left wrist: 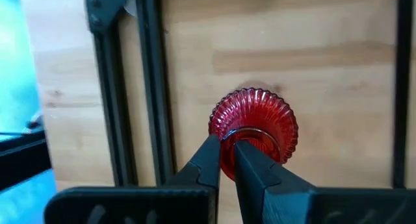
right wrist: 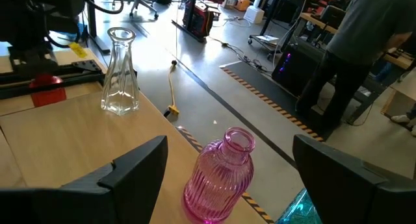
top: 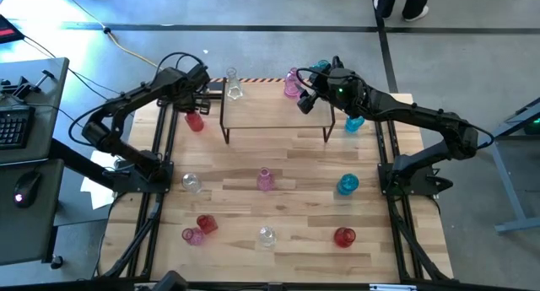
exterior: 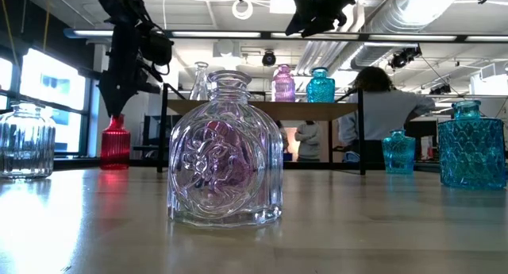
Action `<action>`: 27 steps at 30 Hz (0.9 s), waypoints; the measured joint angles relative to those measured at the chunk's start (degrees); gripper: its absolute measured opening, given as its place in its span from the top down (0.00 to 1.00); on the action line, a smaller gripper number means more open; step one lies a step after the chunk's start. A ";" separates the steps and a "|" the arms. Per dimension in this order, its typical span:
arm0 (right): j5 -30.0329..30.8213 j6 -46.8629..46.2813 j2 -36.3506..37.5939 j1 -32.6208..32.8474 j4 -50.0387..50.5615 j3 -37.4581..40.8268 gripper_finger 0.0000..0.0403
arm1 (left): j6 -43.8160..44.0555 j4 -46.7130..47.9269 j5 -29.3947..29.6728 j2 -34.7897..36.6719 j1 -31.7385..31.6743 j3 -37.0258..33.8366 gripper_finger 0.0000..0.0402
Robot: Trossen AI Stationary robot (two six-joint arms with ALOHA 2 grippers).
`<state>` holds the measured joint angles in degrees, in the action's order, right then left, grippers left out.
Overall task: Sort vases onto shelf
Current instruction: Put the top red vase on the shelf
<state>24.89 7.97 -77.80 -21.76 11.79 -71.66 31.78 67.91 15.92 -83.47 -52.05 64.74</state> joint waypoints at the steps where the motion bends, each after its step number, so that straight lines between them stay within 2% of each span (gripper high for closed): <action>1: 0.00 0.00 0.00 0.00 0.00 0.00 0.21 | -0.35 0.31 -0.74 0.62 0.02 -0.14 0.97; 11: 0.02 -0.42 0.00 0.00 -0.01 0.00 0.21 | -0.57 0.13 -3.22 5.91 0.05 -0.07 0.97; 25: -0.11 -0.42 0.00 0.00 0.00 0.00 0.21 | -4.47 5.17 -11.22 12.51 0.98 0.03 0.97; 27: -1.85 -0.44 0.00 0.00 0.00 0.00 0.21 | -4.57 5.70 -11.95 13.76 1.42 0.06 0.97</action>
<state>23.04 7.53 -77.80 -21.76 11.79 -71.66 27.21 73.61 3.97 -69.71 -50.63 64.79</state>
